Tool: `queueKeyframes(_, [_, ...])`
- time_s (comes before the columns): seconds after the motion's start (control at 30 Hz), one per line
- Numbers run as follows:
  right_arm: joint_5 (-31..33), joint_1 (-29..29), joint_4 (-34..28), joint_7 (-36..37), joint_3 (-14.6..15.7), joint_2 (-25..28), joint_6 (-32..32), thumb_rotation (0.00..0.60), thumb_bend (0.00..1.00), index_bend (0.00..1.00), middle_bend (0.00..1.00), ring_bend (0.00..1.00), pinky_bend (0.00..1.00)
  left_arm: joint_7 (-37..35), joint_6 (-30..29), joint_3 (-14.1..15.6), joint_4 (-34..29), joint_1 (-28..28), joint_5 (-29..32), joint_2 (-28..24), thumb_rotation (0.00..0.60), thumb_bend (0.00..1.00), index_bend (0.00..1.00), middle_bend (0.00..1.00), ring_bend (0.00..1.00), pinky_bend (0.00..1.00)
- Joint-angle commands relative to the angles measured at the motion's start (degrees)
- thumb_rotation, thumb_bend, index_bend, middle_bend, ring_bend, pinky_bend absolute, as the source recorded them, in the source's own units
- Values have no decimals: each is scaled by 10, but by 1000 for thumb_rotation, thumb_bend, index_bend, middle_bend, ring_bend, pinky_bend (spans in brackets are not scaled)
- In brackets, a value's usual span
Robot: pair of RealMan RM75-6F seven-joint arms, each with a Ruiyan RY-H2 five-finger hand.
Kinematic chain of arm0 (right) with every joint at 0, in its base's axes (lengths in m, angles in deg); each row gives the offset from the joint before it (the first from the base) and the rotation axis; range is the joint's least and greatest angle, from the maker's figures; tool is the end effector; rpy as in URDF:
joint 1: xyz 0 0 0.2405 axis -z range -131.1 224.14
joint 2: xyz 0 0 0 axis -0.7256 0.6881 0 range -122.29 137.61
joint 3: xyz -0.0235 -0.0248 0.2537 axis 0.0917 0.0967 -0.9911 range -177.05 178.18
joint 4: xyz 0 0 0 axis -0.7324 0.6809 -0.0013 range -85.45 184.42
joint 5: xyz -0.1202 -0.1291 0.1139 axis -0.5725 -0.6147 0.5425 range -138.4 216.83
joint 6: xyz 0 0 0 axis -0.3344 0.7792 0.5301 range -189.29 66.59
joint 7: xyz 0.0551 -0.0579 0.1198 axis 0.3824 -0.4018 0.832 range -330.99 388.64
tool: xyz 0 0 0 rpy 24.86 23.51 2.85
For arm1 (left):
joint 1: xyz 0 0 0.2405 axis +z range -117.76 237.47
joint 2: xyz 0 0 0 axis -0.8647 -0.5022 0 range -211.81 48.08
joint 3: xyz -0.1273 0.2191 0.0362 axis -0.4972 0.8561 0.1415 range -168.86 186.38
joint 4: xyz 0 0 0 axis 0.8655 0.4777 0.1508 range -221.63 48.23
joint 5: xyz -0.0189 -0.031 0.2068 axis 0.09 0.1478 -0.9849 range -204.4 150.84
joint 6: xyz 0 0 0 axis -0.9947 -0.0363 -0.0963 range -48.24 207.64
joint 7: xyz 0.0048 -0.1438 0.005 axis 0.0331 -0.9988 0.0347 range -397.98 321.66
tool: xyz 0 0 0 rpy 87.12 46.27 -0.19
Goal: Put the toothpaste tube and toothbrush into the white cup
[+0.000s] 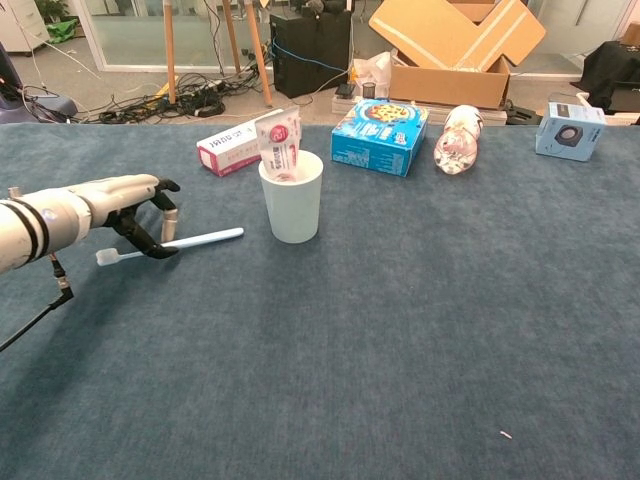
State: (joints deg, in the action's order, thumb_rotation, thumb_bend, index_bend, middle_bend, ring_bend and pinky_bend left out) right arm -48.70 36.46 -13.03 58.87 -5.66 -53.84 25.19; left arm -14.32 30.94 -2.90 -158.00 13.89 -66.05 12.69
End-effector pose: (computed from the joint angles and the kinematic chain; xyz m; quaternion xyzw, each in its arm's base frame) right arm -0.3664 -0.2312 0.2593 0.5968 -0.3131 0.4413 0.5926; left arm -0.2003 0.3799 -0.0358 -0.6687 -0.4989 -0.2737 0.4785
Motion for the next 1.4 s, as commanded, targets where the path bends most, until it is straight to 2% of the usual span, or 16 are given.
queueKeyframes(0.03, [-1, 0, -1, -1, 0, 0, 0, 600, 197, 260, 0, 0, 127, -9, -7, 9, -33, 17, -8, -28, 600, 372, 570, 9, 0, 0])
queueKeyframes(0.4, [-5, -4, -10, -12, 2, 0, -1, 600, 197, 260, 0, 0, 127, -66, -20, 22, -111, 61, -51, -97, 600, 375, 577, 16, 0, 0])
queueKeyframes(0.9, [-11, -13, -23, -28, 3, 0, -8, 600, 197, 262, 0, 0, 127, -116, -39, 18, -163, 94, -82, -162, 600, 378, 579, 18, 0, 0])
queueKeyframes(1.23, [-11, -14, -25, -31, 5, 0, -10, 600, 198, 262, 0, 0, 127, -124, -27, 47, -193, 111, -105, -183, 600, 378, 580, 18, 0, 0])
queueKeyframes(1.4, [-11, -13, -24, -30, 6, -1, -11, 600, 197, 262, 0, 0, 127, -150, -17, 58, -207, 120, -142, -190, 600, 378, 580, 19, 0, 0])
